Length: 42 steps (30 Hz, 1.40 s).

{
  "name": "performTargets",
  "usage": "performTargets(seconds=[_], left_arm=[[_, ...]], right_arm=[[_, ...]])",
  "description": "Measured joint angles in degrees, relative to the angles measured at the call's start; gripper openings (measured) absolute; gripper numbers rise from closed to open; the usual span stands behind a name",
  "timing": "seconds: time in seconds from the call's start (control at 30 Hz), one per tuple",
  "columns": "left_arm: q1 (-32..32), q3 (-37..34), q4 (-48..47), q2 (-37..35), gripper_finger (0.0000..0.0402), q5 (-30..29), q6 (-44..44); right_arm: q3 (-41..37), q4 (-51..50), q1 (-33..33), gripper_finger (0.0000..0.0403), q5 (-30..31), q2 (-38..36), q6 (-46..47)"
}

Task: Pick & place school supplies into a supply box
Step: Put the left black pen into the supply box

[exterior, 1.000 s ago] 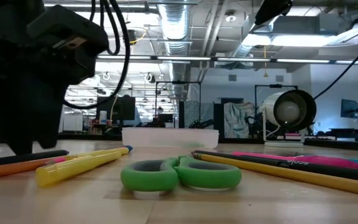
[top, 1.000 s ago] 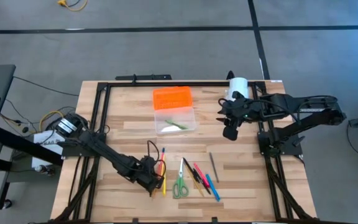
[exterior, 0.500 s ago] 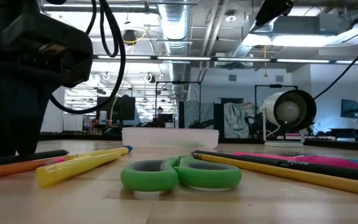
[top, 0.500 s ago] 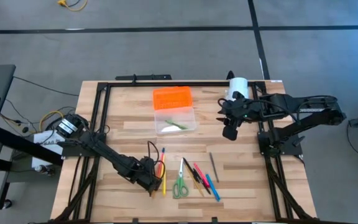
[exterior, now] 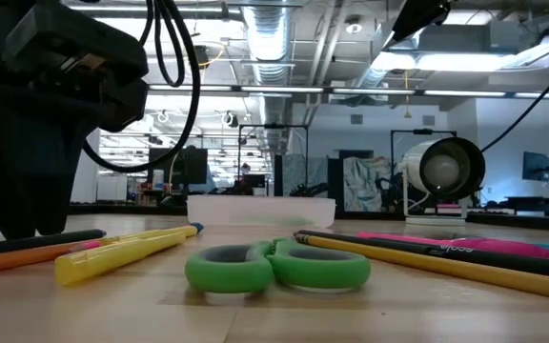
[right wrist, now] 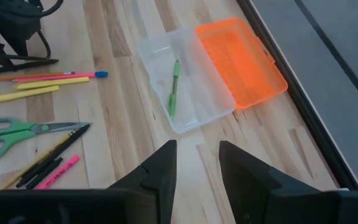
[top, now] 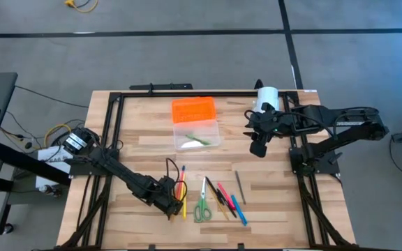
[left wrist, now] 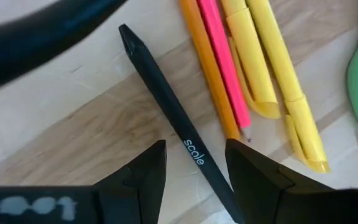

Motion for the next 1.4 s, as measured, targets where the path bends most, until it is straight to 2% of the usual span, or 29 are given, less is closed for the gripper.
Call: performTargets(seconds=[0.27, 0.43, 0.7, 1.2, 1.4], left_arm=[[-0.36, 0.15, 0.72, 2.20, 0.0155, 0.67, -0.18], [-0.72, 0.28, -2.01, 2.45, 0.0155, 0.62, -1.69], [-0.74, 0.26, -5.62, 2.58, 0.0124, 1.38, -0.96], [-0.70, 0.11, -7.73, 2.69, 0.0052, 3.72, 5.86], [-0.81, -0.13, -4.84, 2.69, 0.0046, 2.06, 14.86]], right_arm=[[0.00, -0.04, 0.21, 0.0115, 0.02, 0.02, 1.05], [0.00, -0.06, 0.93, 0.0115, 0.26, 0.02, 1.07], [0.00, 0.00, 0.76, 0.0115, 0.42, 0.02, 1.06], [0.00, 0.22, 0.76, 0.0115, 0.39, 0.02, 1.05], [0.00, 0.22, 0.76, 0.0115, 0.39, 0.02, 1.05]])
